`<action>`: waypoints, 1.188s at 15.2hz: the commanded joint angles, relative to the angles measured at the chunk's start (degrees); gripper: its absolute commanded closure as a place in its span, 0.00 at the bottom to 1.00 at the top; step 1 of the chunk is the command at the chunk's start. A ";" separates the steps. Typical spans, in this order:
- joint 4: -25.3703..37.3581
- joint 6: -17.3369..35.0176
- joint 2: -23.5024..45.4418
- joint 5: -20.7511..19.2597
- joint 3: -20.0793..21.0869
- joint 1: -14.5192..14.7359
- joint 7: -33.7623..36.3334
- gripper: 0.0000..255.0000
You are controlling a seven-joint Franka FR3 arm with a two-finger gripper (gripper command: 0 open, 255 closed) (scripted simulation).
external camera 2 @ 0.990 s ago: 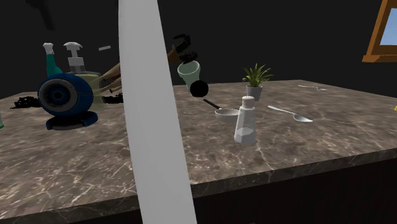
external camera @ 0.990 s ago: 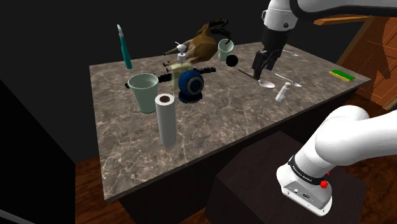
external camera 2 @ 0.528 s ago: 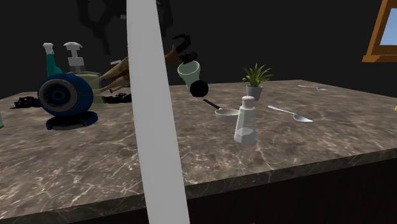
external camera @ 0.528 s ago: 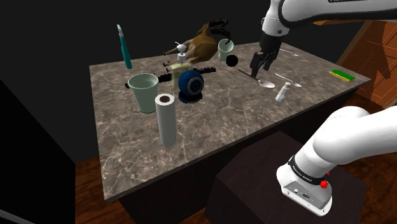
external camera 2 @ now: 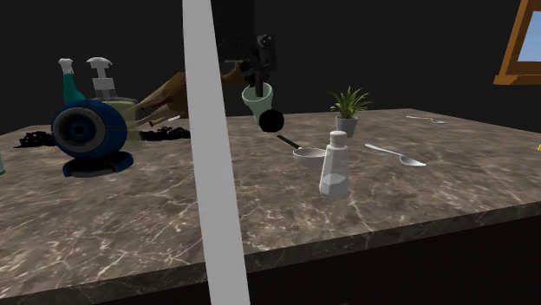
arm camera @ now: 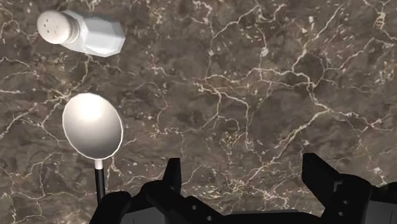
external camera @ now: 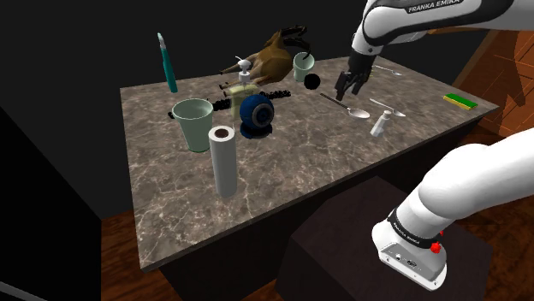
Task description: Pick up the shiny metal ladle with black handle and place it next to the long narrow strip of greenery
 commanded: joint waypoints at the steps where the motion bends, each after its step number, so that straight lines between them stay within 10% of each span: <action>1: 1.00 2.69 3.15 0.44 -2.01 -0.49 -1.66 0.00; 18: 21.08 14.59 36.82 20.91 -14.45 -5.50 -23.57 0.00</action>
